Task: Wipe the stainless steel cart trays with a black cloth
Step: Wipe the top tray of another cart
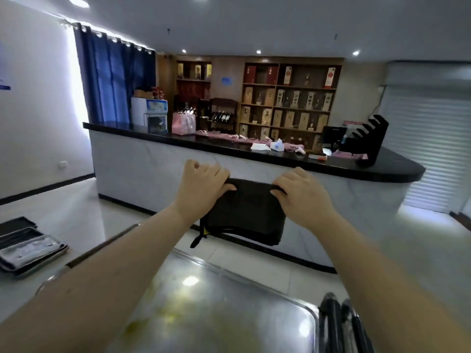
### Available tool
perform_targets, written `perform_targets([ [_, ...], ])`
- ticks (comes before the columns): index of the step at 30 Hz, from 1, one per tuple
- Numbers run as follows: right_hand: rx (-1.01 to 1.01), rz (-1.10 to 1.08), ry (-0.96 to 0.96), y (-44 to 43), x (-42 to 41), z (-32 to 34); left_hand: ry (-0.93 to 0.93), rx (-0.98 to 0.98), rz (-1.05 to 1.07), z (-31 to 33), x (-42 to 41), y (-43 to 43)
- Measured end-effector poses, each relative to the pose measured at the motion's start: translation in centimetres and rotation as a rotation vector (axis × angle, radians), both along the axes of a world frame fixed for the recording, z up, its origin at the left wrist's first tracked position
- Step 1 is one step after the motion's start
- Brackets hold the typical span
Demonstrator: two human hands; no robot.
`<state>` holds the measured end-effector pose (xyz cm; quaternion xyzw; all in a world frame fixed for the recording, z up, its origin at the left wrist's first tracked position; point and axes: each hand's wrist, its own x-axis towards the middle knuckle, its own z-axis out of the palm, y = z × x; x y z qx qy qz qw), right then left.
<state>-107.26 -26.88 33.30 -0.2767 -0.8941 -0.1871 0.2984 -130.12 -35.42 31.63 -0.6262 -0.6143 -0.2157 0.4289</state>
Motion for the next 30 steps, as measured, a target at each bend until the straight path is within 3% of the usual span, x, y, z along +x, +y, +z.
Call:
perform_targets([
  [6, -0.218, -0.159, 0.166, -0.7, -1.8, -11.4, -0.28, -0.092, -0.306, -11.1, -3.0, 3.9],
  [11, -0.406, -0.373, 0.251, -4.8, -2.3, -20.7, -0.303, -0.261, -0.509, -20.9, -3.4, 4.1],
  [16, -0.671, -0.543, 0.338, -12.1, -0.7, -27.4, -0.467, -0.61, -0.668, -27.9, -1.3, -0.1],
  [20, -0.678, -0.611, 0.443, -16.9, 1.8, -29.6, -0.617, -0.844, -0.761, -31.1, 0.8, -3.7],
  [24, -0.782, -0.756, 0.395, -16.0, 3.6, -33.3, -0.771, -1.078, -0.673, -34.8, 3.3, -4.4],
  [28, -0.934, -1.071, 0.2, -14.7, 3.3, -40.6, -0.524, -1.294, -0.473, -40.9, 4.3, -3.7],
  [30, -0.941, -1.097, 0.21, -15.4, 2.5, -43.0, -0.505, -1.292, -0.441, -43.4, 3.2, -3.3],
])
